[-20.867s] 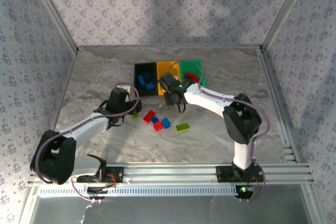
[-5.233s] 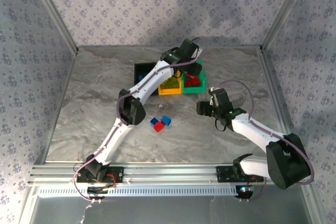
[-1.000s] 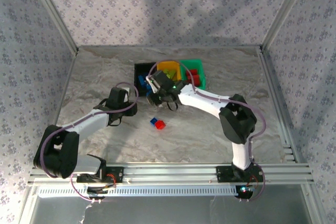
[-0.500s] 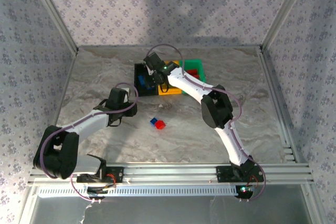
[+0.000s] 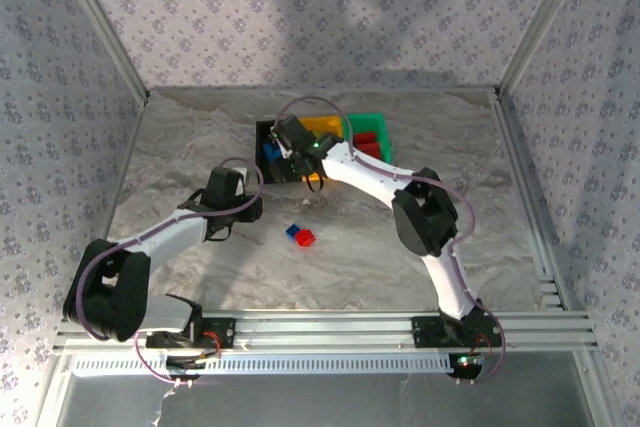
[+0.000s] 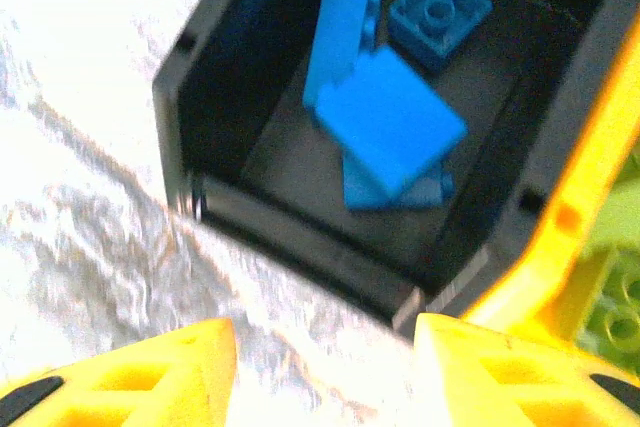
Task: Sort the legos into containers by color
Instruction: Place the lego in the container, then pick up the lego from the bottom-center of the table.
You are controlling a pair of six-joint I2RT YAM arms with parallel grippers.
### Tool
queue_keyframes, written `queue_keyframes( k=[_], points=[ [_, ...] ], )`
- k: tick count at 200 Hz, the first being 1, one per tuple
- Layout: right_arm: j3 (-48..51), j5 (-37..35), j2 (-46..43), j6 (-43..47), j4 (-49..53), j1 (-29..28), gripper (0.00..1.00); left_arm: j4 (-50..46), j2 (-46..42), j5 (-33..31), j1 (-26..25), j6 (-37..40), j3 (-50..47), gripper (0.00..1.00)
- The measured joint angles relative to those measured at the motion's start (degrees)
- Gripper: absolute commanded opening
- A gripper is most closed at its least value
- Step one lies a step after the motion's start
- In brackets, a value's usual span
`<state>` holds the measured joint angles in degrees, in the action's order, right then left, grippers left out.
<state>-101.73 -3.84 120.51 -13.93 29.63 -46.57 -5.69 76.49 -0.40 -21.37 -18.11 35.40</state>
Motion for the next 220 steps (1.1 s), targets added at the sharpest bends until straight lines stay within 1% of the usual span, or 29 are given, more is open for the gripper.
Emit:
queue_keyframes(
  k=[29,48,67,86,116,132,157,220],
  points=[
    [15.04,-2.43,-11.28,-0.5,-6.01,-0.61,0.52,1.27,0.0,1.75,0.0,0.02,-0.28,0.51],
    [23.12,-3.1,-17.66,-1.62,-8.61,-0.55,0.51,1.84,0.02,3.02,0.0,0.02,-0.33,0.51],
    [29.2,-2.8,-21.86,-2.6,-10.45,-0.7,0.51,2.29,0.2,3.85,0.0,0.04,-0.33,0.51],
    [33.62,-3.1,-23.91,-3.76,-10.99,-2.97,0.51,2.47,0.46,3.87,0.0,0.04,-0.33,0.51],
    [38.18,-3.28,-24.15,-5.38,-10.95,-9.33,0.53,2.56,0.55,3.89,0.0,0.09,-0.33,0.51],
    [39.69,-3.28,-24.2,-6.38,-10.84,-11.52,0.59,2.56,0.55,3.87,0.0,0.22,-0.33,0.51],
    [40.72,-4.09,-24.94,-7.76,-10.54,-12.76,0.63,2.56,0.85,3.87,0.0,0.22,-0.33,0.51],
    [40.76,-4.98,-25.86,-9.22,-10.43,-14.91,0.65,2.58,1.33,3.87,0.0,0.22,-0.33,0.51]
  ],
)
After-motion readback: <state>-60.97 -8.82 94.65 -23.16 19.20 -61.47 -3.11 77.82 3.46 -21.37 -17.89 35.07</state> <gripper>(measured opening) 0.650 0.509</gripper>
